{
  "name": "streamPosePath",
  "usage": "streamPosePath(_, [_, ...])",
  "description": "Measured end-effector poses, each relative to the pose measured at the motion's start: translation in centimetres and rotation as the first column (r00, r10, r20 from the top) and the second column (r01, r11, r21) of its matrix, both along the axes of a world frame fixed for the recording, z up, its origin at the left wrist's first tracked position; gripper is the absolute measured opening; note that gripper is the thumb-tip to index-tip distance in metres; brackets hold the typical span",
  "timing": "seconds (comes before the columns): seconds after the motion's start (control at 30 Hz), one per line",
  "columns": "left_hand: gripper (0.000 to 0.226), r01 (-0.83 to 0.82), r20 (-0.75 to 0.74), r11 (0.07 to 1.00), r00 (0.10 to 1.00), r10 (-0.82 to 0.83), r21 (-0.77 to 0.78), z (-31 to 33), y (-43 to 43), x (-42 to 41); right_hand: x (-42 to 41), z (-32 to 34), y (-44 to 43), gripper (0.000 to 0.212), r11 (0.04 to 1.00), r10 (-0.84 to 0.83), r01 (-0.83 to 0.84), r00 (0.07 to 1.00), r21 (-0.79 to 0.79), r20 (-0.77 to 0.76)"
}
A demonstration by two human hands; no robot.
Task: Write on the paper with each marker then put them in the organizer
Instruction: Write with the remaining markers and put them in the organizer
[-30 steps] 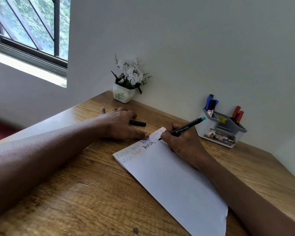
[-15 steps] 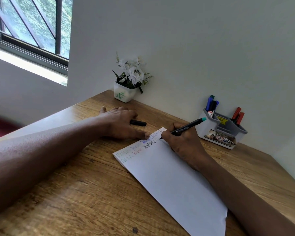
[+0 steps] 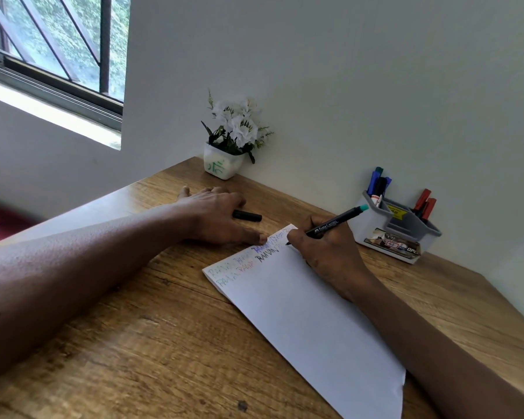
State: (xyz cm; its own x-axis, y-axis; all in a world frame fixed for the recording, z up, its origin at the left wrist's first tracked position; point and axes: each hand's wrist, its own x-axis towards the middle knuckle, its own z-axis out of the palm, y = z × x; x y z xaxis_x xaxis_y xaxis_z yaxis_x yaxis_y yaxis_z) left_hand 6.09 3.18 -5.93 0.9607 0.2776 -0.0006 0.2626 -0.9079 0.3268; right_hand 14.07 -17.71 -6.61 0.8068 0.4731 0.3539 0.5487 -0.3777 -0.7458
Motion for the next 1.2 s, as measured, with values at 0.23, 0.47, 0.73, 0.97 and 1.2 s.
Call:
streamPosePath(0.23, [0.105, 0.000, 0.002, 1.000, 1.000, 0.000, -0.003, 0.03, -0.11, -0.02, 0.11, -0.11, 0.03, 0.022, 0.999, -0.043, 0.043, 0.999, 0.017, 0.007])
streamPosePath(0.47, [0.104, -0.003, -0.004, 1.000, 1.000, 0.003, -0.002, 0.07, -0.15, -0.05, 0.11, -0.07, -0.13, 0.019, 0.999, -0.034, 0.034, 0.999, 0.010, -0.012])
streamPosePath(0.73, [0.103, 0.003, 0.001, 1.000, 1.000, -0.003, -0.009, 0.11, -0.16, -0.16, 0.15, -0.23, 0.15, 0.021, 0.995, -0.094, 0.096, 0.995, 0.038, -0.046])
streamPosePath(0.97, [0.102, 0.004, 0.000, 1.000, 1.000, -0.004, -0.015, 0.21, -0.18, -0.20, 0.08, -0.12, 0.30, 0.022, 0.994, -0.104, 0.106, 0.992, 0.037, -0.068])
streamPosePath(1.2, [0.102, 0.003, 0.007, 1.000, 1.000, -0.003, -0.016, 0.17, -0.19, -0.25, 0.12, -0.17, 0.35, 0.021, 0.987, -0.151, 0.153, 0.987, 0.043, -0.060])
